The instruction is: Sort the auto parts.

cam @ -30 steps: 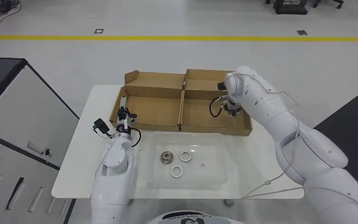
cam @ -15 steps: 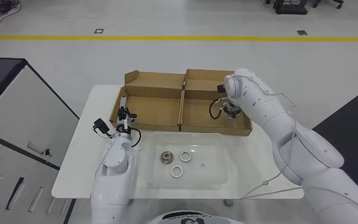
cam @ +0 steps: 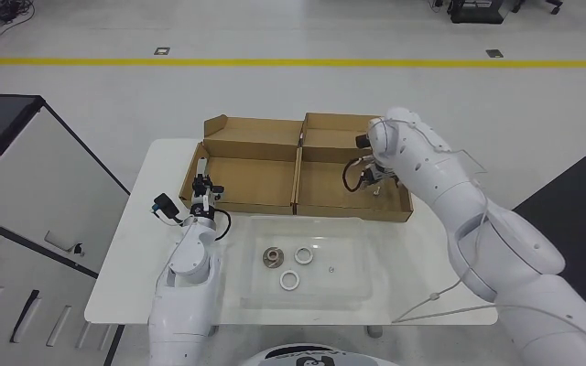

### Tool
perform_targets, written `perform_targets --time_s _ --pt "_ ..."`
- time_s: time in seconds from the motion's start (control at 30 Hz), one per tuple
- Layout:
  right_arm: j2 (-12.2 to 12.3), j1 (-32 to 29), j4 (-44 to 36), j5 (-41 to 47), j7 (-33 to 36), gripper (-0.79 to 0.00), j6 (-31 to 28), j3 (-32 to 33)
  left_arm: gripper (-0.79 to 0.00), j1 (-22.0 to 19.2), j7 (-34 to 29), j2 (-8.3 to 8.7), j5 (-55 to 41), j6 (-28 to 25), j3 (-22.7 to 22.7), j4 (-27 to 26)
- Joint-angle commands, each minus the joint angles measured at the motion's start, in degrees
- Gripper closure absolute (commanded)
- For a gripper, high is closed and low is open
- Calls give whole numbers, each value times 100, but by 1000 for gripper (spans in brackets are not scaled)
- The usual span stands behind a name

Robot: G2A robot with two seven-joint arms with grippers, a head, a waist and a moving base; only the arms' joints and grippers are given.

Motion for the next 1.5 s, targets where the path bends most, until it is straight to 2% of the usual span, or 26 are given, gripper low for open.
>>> perform_targets --time_s 0.0,0.27,0.43,0.57,0.77,1.2,1.47 --pt "40 29 -124 -21 61 -785 -50 65 -785 0 0 0 0 0 0 0" --pt "352 95 -1121 -16 614 -785 -603 546 -785 0 0 0 0 0 0 0" --pt "658 -30 -1918 133 656 -785 -1392 776 -785 0 0 0 0 0 0 0" --pt "923 -90 -2503 448 656 -785 -1980 704 -785 0 0 0 0 0 0 0" --pt "1344 -25 -3244 1118 656 -785 -2556 236 -785 0 0 0 0 0 0 0" --pt "2268 802 -4628 3026 656 -785 -2649 -1213 -785 0 0 0 0 0 0 0" --pt "2695 1460 -5405 3714 656 -785 -2672 -2059 -785 0 0 0 0 0 0 0"
